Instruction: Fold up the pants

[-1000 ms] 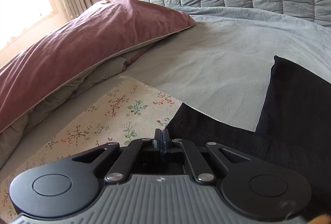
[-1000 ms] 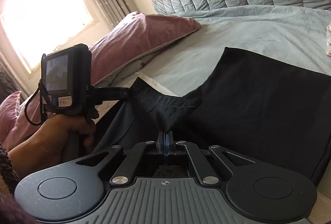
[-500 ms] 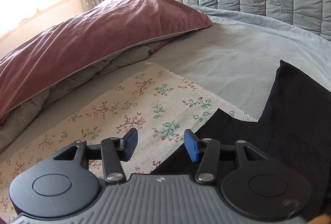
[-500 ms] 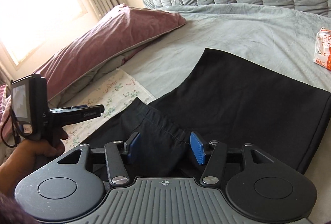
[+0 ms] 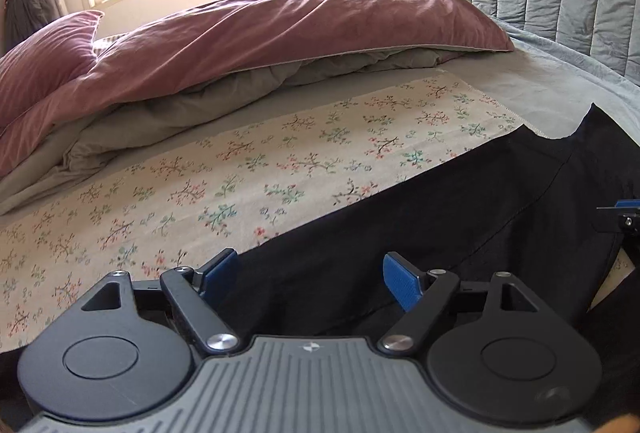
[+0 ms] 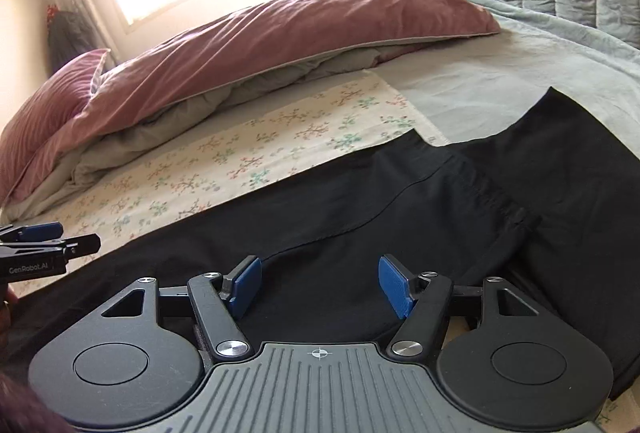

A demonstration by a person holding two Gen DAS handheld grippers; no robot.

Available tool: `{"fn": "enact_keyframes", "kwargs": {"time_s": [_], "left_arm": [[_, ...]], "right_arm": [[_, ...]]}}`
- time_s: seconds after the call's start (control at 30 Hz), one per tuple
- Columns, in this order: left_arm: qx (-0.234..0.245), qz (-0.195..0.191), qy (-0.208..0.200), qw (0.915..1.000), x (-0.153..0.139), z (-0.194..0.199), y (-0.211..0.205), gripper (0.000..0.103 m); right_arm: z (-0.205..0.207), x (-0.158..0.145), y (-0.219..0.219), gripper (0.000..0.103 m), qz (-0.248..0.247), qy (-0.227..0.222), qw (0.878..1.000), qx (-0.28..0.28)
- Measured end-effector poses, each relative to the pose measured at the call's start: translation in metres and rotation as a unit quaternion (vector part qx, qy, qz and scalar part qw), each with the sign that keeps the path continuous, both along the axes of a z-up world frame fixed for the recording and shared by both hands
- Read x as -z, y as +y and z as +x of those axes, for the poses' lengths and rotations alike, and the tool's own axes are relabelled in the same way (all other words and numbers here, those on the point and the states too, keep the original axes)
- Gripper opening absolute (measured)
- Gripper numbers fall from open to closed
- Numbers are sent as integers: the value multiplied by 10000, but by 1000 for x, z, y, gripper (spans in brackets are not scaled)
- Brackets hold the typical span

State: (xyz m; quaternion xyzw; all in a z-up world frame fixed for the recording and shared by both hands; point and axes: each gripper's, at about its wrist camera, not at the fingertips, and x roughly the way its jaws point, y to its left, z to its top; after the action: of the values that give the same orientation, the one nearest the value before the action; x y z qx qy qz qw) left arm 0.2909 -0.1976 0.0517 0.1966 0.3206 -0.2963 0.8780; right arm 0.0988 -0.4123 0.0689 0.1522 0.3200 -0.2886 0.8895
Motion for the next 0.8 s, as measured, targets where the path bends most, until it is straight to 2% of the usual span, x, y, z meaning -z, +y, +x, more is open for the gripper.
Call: {"fn": "enact_keyframes", "kwargs": {"time_s": [0.13,0.23,0.3,0.33,0.43,0.6,0.67,0.73,0.8], "left_arm": [[-410,161,348,9984,32,-10,50,90],[-681,280,419,9964,52,-22,87,90],[-839,67,468,9954,61,-31,116,92],[-898,-122,497,9946,63,-35,129,95],[-860,-440,488,9941,67,-50,157,95],[-510,-331,375,9974,66,-76,180,99],[-405,-328,500,9974,62,-82,190,100],[-424,-424,670,9959,56,-84,204,100],[-550,-604,628,9947,48,-82,217,100]], "right_arm": [[38,29,32,66,-54,179,9976,-665],[57,59,51,66,-87,399,9932,-1086],[63,78,56,66,-14,815,9899,-1158],[61,84,62,66,-208,929,9874,-1261],[53,87,80,71,-882,1315,9735,-1649],[19,78,66,72,-632,1373,9778,-1452],[7,74,64,72,-662,1436,9781,-1354],[0,68,67,73,-743,1502,9776,-1277],[-3,60,75,73,-850,1489,9776,-1220]]}}
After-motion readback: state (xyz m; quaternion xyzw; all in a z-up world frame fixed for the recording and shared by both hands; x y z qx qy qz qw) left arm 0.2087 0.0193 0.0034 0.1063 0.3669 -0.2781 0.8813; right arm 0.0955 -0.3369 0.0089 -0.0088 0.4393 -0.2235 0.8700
